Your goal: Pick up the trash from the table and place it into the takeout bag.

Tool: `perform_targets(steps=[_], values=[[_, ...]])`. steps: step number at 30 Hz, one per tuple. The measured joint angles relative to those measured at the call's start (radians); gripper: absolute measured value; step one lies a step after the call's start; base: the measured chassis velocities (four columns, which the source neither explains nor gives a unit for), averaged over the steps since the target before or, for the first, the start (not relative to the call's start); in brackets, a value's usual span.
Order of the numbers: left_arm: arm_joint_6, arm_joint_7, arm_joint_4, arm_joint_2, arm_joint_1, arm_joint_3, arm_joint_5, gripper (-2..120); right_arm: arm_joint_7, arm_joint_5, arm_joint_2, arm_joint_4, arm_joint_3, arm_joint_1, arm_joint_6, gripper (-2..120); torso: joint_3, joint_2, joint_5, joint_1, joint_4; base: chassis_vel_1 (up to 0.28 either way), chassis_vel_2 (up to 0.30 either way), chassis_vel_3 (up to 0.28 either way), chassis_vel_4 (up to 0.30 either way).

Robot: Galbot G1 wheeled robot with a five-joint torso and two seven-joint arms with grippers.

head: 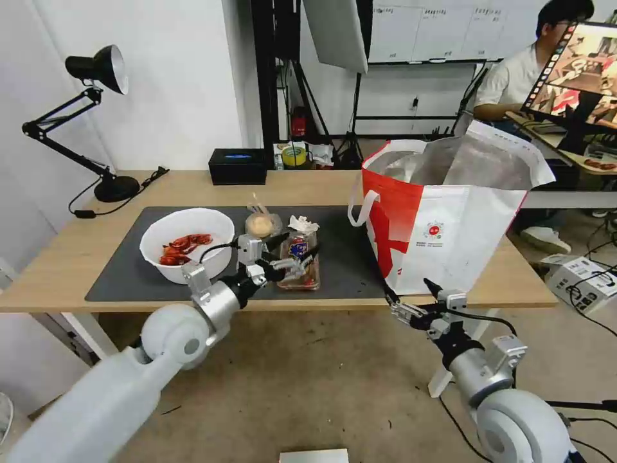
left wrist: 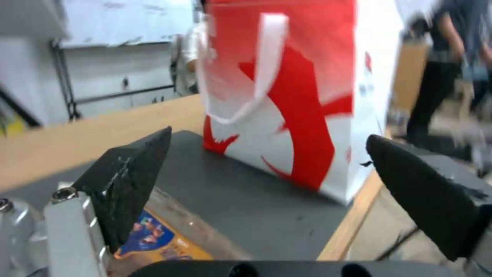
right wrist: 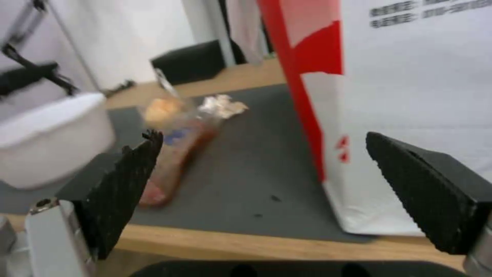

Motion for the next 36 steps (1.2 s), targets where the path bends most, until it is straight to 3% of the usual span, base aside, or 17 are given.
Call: perform_targets(steps=[2,3,11,12,13,16,30,36], values=[[-0.009,0.020,0.008,0.008,-0.006,0.009,0.021,97,-0.003,0.022,-0.002,-0.003,-0.001,0.004,0.001,100,0.000,0.000,0.0000,0.000,0.0001,0.000,0.000,0.000,0.000],[-0.032,0.077,0.046,0.026,-0.052,0.053,0.077,91,-0.010,0.126,-0.007,-0.010,-0.002,0.023,0.001,100,0.000,0.000,-0.0003,0.000,0.0001,0.000,0.000,0.000,0.000],[-0.049,0.109,0.152,0.034,-0.148,0.130,0.096,72,-0.020,0.225,-0.008,-0.025,-0.021,0.069,0.001,100,0.000,0.000,-0.0001,0.000,0.0000,0.000,0.000,0.000,0.000],[-0.051,0.118,0.192,0.031,-0.176,0.149,0.093,63,-0.024,0.226,-0.008,-0.029,-0.031,0.078,0.001,100,0.000,0.000,-0.0002,0.000,-0.0001,0.000,0.000,0.000,0.000],[-0.051,0.118,0.192,0.031,-0.176,0.149,0.093,63,-0.024,0.226,-0.008,-0.029,-0.031,0.078,0.001,100,0.000,0.000,-0.0002,0.000,-0.0001,0.000,0.000,0.000,0.000],[-0.055,0.138,0.243,0.028,-0.199,0.176,0.090,48,-0.027,0.238,-0.008,-0.035,-0.040,0.093,0.000,100,0.000,0.000,-0.0001,0.000,-0.0001,0.000,0.000,0.000,0.000],[-0.043,0.169,0.296,0.007,-0.246,0.234,0.096,0,-0.012,0.317,-0.015,-0.084,-0.099,0.192,-0.002,100,0.000,0.000,0.0000,0.000,-0.0002,0.000,0.000,0.000,0.000],[-0.042,0.174,0.306,0.010,-0.244,0.236,0.096,0,0.002,0.375,-0.012,-0.132,-0.130,0.251,-0.012,100,0.000,0.000,-0.0001,0.000,-0.0001,0.000,0.000,0.000,0.000]])
